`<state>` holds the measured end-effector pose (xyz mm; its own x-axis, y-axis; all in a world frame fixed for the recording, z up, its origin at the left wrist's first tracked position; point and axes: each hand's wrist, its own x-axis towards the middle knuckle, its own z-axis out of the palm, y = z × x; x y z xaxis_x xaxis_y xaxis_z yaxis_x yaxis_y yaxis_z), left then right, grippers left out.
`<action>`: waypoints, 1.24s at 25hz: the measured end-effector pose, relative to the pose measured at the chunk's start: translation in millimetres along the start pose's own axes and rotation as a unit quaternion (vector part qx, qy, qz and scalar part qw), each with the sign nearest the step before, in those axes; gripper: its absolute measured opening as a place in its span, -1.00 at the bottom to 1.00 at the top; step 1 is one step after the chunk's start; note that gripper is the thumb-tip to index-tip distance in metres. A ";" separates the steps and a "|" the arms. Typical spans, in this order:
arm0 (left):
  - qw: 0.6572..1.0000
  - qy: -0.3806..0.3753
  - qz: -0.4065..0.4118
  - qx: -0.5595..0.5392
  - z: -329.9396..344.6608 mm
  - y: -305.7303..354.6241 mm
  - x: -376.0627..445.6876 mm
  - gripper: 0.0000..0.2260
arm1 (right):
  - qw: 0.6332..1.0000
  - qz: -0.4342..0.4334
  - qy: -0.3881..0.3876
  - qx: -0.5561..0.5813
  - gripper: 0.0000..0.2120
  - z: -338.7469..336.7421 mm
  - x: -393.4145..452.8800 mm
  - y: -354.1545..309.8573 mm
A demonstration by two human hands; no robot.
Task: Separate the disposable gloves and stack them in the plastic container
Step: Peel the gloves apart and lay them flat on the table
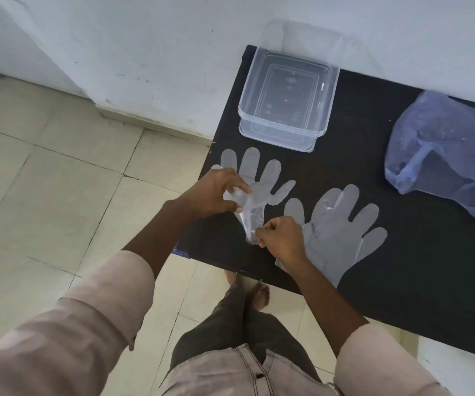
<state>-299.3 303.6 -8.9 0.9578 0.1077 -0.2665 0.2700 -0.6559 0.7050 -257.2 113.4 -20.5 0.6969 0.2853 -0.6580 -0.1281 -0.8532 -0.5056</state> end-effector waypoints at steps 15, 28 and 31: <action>0.977 0.105 -0.066 -0.176 -27.8 9.1 -6.3 -0.90 | 0.966 -0.224 -0.019 0.124 -0.22 -62.2 0.9 30.4; 0.949 0.156 -0.056 -0.267 -59.6 11.9 -4.4 -0.91 | 0.878 -0.413 0.207 0.122 -0.76 -60.1 2.3 -40.8; 0.936 0.135 -0.005 -0.326 -84.2 28.3 -0.8 -0.88 | 0.904 -0.356 0.145 0.187 -0.89 -86.3 -12.3 -71.4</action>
<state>-284.2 347.9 66.6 0.9210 0.3539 -0.1626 0.1984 -0.0671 0.9778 -195.7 133.2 71.9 0.8449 0.5321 0.0550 0.2343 -0.2757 -0.9323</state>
